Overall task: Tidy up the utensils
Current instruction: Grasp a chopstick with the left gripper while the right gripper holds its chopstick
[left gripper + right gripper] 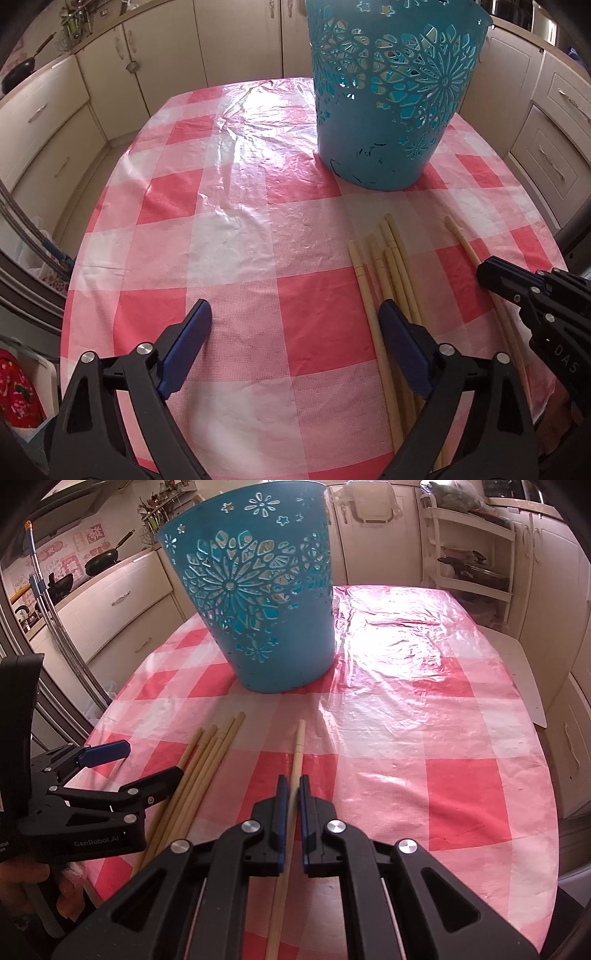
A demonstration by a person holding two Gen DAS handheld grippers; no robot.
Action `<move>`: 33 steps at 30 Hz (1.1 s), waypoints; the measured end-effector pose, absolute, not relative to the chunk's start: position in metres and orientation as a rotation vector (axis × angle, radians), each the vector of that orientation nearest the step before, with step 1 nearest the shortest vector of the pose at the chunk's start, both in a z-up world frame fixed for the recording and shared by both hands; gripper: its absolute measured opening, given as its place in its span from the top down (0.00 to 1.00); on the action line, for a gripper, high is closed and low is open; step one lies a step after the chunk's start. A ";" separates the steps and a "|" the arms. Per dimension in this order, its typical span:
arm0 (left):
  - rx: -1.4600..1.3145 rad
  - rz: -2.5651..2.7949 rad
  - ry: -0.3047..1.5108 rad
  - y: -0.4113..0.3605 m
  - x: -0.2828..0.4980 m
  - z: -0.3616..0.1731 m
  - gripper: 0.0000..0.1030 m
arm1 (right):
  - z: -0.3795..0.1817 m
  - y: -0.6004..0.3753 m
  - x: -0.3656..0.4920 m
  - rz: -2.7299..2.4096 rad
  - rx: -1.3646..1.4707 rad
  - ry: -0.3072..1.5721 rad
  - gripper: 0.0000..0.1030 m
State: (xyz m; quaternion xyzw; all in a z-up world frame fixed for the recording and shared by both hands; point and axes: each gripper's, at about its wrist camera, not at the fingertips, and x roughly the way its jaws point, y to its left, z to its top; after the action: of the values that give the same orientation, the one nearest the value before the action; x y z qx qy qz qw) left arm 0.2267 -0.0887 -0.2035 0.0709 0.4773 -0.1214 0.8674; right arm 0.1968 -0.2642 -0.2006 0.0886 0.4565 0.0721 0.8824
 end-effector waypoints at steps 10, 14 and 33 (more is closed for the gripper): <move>0.196 -0.417 0.969 -0.093 0.236 -0.196 0.91 | -0.201 -0.264 0.197 0.140 0.184 0.943 0.94; 0.198 -0.375 0.950 -0.082 0.249 -0.197 0.94 | -0.201 -0.265 0.198 0.137 0.185 0.941 0.94; 0.164 -0.256 0.972 -0.063 0.247 -0.198 0.60 | -0.201 -0.260 0.199 0.132 0.151 0.933 0.93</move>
State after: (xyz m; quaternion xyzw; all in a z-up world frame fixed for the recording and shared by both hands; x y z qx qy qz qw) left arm 0.2473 -0.0628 -0.1984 0.0786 0.4651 -0.1224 0.8732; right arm 0.1987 -0.2600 -0.2014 0.0725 0.4490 0.0635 0.8883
